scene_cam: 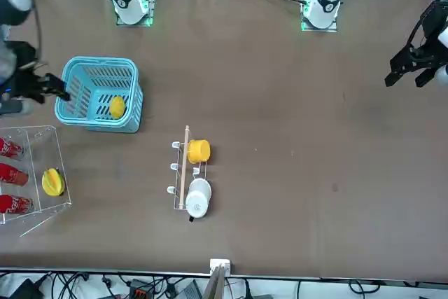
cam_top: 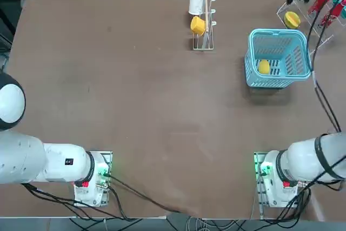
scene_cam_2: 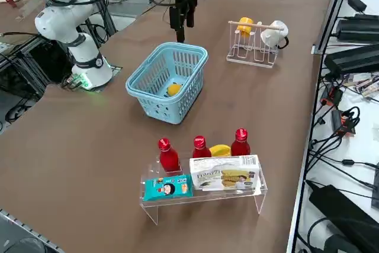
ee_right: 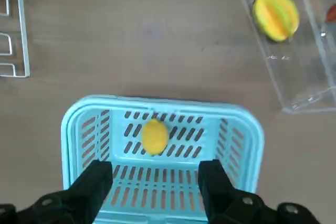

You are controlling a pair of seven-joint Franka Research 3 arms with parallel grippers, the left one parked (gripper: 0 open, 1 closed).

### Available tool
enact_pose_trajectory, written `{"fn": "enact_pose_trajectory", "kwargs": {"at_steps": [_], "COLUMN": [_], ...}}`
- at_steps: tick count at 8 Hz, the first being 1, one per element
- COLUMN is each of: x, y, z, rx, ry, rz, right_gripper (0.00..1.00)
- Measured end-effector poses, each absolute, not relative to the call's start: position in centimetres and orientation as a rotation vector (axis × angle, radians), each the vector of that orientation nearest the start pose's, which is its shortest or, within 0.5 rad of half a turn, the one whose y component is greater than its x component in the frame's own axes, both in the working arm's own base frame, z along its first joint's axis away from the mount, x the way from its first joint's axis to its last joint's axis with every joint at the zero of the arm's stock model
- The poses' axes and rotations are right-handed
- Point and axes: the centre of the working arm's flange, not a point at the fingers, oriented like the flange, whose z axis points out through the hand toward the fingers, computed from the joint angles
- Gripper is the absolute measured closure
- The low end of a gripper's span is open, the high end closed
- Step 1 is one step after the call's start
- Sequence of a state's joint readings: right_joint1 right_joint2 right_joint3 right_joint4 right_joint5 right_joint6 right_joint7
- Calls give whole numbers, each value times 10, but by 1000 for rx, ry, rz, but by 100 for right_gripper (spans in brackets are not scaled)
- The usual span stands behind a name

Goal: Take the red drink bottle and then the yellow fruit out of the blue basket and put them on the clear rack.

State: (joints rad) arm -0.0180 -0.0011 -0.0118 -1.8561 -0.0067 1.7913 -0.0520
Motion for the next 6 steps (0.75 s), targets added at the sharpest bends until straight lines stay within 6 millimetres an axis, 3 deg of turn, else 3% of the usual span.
{"fn": "enact_pose_trajectory", "kwargs": {"at_steps": [2, 6], "x": [524, 497], "y": [-13, 7], "z": [464, 373], "rx": [-3141, -3145], "ry": [-21, -59], "rz": [139, 30], "right_gripper": [0, 0]}}
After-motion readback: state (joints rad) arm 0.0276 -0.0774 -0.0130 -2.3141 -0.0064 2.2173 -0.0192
